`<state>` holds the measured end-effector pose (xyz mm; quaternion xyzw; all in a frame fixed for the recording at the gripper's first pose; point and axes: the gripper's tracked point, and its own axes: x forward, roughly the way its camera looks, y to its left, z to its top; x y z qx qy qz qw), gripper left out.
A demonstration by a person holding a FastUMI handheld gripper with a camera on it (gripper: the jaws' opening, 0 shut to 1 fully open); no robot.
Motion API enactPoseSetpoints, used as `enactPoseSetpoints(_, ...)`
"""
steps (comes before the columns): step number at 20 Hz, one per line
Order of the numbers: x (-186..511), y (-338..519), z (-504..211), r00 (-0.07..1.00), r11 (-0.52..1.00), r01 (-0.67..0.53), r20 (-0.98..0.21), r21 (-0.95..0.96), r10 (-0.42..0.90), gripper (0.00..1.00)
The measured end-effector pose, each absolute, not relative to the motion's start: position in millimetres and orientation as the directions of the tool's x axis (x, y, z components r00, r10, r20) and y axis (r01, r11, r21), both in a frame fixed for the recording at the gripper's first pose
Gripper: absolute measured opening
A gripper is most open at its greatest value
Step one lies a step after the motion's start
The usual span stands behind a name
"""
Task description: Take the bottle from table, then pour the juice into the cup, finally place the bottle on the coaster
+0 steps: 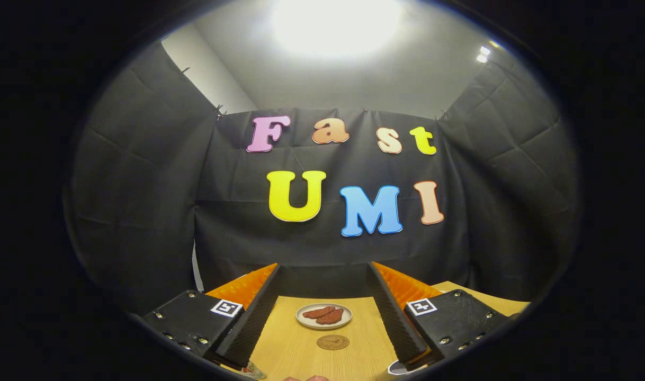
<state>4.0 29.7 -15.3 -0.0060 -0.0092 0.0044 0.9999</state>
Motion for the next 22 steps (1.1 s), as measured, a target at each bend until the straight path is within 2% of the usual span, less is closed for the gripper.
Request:
enactPoseSetpoints(8, -4.5, 84.2, -49.3, 0.998, 0.997, -0.066, 0.008, -0.037, 0.066, 0.97)
enactPoseSetpoints(13, -11.6, 122.8, -71.4, 0.992, 0.992, -0.122, -0.015, 0.036, 0.123, 0.97)
enactPoseSetpoints(22, -31.1, 164.3, -136.9, 0.972, 0.983, -0.181, -0.145, 0.024, 0.183, 0.97)
